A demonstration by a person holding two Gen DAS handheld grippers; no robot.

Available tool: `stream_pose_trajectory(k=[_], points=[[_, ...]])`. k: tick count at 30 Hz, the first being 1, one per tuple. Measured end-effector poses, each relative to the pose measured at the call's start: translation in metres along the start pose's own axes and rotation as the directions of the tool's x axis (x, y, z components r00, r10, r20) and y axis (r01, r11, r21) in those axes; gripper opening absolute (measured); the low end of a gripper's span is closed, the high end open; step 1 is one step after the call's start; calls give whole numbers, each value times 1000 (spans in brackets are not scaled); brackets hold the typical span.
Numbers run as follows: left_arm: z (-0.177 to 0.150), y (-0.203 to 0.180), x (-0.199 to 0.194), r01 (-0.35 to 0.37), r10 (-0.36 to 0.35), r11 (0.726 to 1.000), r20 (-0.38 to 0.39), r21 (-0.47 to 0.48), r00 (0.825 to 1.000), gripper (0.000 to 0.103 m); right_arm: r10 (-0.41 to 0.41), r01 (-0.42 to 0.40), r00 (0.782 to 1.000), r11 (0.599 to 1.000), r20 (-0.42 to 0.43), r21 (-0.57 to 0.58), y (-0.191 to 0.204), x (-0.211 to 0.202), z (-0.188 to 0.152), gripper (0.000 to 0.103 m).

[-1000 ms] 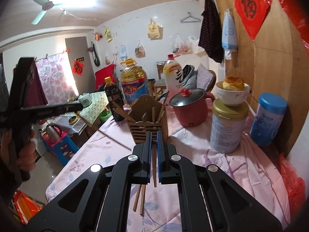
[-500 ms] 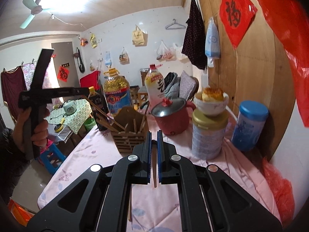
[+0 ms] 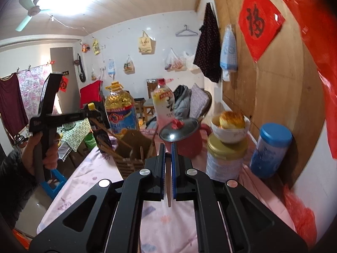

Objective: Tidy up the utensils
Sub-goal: 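Open the left gripper over the holder while the right gripper releases its chopstick, then move both open grippers down to the last two bamboo chopsticks on the cloth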

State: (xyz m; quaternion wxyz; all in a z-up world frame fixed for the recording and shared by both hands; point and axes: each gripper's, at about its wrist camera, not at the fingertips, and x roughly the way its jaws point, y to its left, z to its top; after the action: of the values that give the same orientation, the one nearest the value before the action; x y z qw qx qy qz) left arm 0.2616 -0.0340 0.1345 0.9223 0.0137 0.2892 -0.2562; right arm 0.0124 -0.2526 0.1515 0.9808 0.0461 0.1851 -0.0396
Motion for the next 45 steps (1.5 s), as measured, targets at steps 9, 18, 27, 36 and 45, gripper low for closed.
stream_pose_trajectory(k=[9, 18, 27, 36, 45], points=[[-5, 15, 7, -22, 21, 1000, -21, -23, 1000, 5, 105, -99, 992, 992, 68, -80, 33, 37, 44, 6], [6, 33, 15, 23, -23, 993, -1, -119, 1000, 5, 185, -173, 977, 978, 103, -120, 52, 66, 73, 6], [41, 28, 26, -29, 37, 994, 71, -106, 997, 5, 209, -198, 974, 973, 87, -119, 57, 119, 79, 6], [6, 36, 60, -158, 159, 974, -4, -160, 987, 54, 194, -190, 981, 976, 28, -104, 49, 154, 66, 11], [-53, 49, 10, -281, 269, 943, -90, -179, 959, 89, 156, -157, 987, 987, -31, -24, 19, 112, 19, 18]])
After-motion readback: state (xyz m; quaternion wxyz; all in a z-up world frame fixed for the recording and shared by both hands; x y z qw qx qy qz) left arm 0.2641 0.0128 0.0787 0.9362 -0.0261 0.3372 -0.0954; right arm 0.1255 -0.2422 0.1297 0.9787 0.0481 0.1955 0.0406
